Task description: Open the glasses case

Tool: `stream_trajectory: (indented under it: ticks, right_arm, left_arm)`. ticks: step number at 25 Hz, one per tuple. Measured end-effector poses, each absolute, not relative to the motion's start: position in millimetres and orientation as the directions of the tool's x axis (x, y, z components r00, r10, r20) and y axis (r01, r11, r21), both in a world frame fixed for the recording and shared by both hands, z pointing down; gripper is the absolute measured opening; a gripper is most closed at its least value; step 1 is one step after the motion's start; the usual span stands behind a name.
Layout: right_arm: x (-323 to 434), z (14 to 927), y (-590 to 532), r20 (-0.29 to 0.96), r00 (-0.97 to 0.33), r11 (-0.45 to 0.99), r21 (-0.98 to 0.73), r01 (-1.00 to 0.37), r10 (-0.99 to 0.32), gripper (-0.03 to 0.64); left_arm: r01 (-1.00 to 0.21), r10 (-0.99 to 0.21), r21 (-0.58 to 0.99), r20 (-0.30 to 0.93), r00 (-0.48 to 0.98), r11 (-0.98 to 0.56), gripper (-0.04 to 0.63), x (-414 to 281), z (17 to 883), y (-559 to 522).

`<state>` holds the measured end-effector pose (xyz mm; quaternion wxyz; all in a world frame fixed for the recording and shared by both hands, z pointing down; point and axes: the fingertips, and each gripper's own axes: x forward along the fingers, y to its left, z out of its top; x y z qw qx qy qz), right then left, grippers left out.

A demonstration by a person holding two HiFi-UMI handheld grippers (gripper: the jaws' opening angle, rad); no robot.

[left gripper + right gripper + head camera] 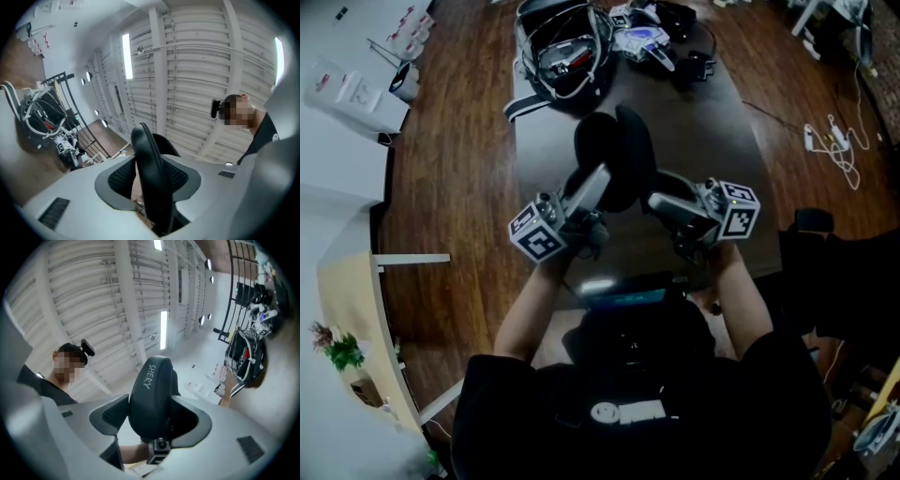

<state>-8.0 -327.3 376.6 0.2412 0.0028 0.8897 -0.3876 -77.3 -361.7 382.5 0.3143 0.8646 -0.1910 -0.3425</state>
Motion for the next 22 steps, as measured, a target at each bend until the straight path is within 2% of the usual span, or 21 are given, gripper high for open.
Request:
stream_trajectory:
  ticks: [1,3,5,7,10,12,14,16,18,20,22]
  right_arm:
    - [-6,375,-327,-0.455,-0.873,0.689,-0.69,0.221,-0.176,0.299]
    - [-1,377,-335,-0.454,-0.863,0.69,-0.698,0.192,-0.219,0.298]
    - [13,387,-353,-0.379,-0.861,0.703,-0.71,0.035,-0.339,0.293]
    - [28,392,-365,-0.267,-0.85,0.722,-0.669,-0.176,-0.454,0.267]
    - [12,379,-342,-0.119,-0.882,0.84,-0.384,-0.382,-0.455,0.265]
    - [-22,362,-321,-0.048,-0.916,0.909,-0.148,-0.389,-0.399,0.247]
    - [-43,368,-323,0.046,-0.901,0.9,-0.045,-0.433,-0.431,0.211]
    - [-43,390,-345,0.143,-0.822,0.828,-0.03,-0.56,-0.551,0.181]
    - [-31,405,-362,0.194,-0.751,0.762,-0.022,-0.647,-0.632,0.179]
    - [-26,411,-367,0.222,-0.74,0.755,-0.026,-0.655,-0.635,0.186]
    - [-26,418,-368,0.257,-0.727,0.755,0.017,-0.655,-0.637,0.222]
  left_arm:
    - [-0.142,-0.571,0.694,-0.439,0.694,-0.706,0.102,-79,388,-366]
    - [-0.212,-0.637,0.722,-0.385,0.668,-0.659,0.057,-85,391,-376]
    - [-0.288,-0.722,0.751,-0.341,0.602,-0.594,0.041,-99,395,-387]
    - [-0.393,-0.809,0.775,-0.245,0.534,-0.494,0.04,-112,412,-399]
    - [-0.52,-0.88,0.771,-0.109,0.461,-0.368,0.04,-125,442,-409]
    - [-0.563,-0.898,0.758,-0.069,0.434,-0.33,0.04,-125,450,-414]
    - [-0.547,-0.892,0.766,-0.078,0.445,-0.339,0.04,-117,447,-416]
    - [-0.506,-0.874,0.778,-0.111,0.473,-0.372,0.04,-106,436,-412]
    - [-0.448,-0.83,0.773,-0.176,0.529,-0.45,0.04,-94,423,-405]
    - [-0.341,-0.757,0.763,-0.282,0.59,-0.55,0.04,-83,408,-395]
    - [-0.249,-0.696,0.75,-0.363,0.62,-0.613,0.04,-75,400,-387]
